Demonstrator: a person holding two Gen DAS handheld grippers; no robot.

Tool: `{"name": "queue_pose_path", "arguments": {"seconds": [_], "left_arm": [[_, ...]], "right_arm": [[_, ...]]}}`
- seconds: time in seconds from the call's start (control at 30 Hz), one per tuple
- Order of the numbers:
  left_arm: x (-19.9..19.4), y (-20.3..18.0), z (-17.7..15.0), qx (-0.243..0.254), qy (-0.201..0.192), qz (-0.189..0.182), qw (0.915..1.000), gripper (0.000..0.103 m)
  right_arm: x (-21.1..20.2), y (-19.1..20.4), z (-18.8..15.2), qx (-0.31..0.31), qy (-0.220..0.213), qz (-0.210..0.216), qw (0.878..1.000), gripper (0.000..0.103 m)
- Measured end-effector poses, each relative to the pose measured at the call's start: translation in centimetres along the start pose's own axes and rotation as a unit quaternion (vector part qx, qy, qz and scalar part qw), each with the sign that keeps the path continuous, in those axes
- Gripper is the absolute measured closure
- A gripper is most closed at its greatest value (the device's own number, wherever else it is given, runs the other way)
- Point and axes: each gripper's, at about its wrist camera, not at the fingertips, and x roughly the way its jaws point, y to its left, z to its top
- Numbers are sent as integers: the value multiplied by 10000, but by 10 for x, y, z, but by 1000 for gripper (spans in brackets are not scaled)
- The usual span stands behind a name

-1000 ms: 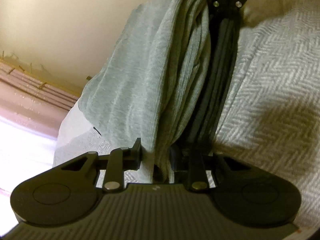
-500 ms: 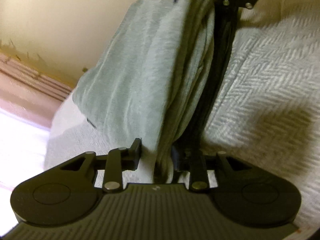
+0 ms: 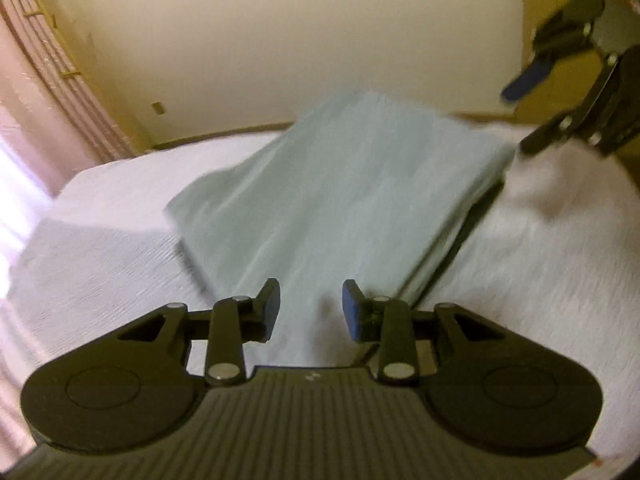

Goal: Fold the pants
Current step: 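Lower the sweatpants onto the dark folded garment and open both tools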

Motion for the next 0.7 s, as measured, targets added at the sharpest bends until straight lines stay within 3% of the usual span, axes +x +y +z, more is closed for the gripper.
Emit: {"name": "queue_pose_path", "arguments": {"seconds": [0.07, 0.1, 0.23, 0.33, 0.4, 0.53, 0.6, 0.7], "left_arm": [[16, -7, 14, -156, -7, -318, 9994, 74], [29, -13, 19, -165, 110, -489, 9986, 74], [72, -35, 12, -38, 644, -761, 9950, 74], [78, -33, 10, -106, 708, -708, 9949, 74], [83, -31, 12, -225, 774, -739, 9940, 69], [85, -33, 16, -283, 848, -714, 9934, 60], [86, -35, 15, -218, 858, -671, 9938, 59], [84, -39, 16, -265, 861, -600, 9941, 59]], "right_arm": [[4, -18, 5, 406, 32, 200, 9990, 56], [14, -23, 2, 376, 167, 264, 9988, 61], [48, -30, -11, 160, 917, 518, 9943, 61], [24, -46, -1, 640, 592, 680, 9939, 61], [16, -62, 9, 1006, 236, 566, 9930, 61], [40, -111, 33, 1708, -3, 259, 9850, 53], [56, -134, 39, 2111, -120, 307, 9769, 53], [90, -166, 40, 3025, -29, 728, 9504, 55]]}}
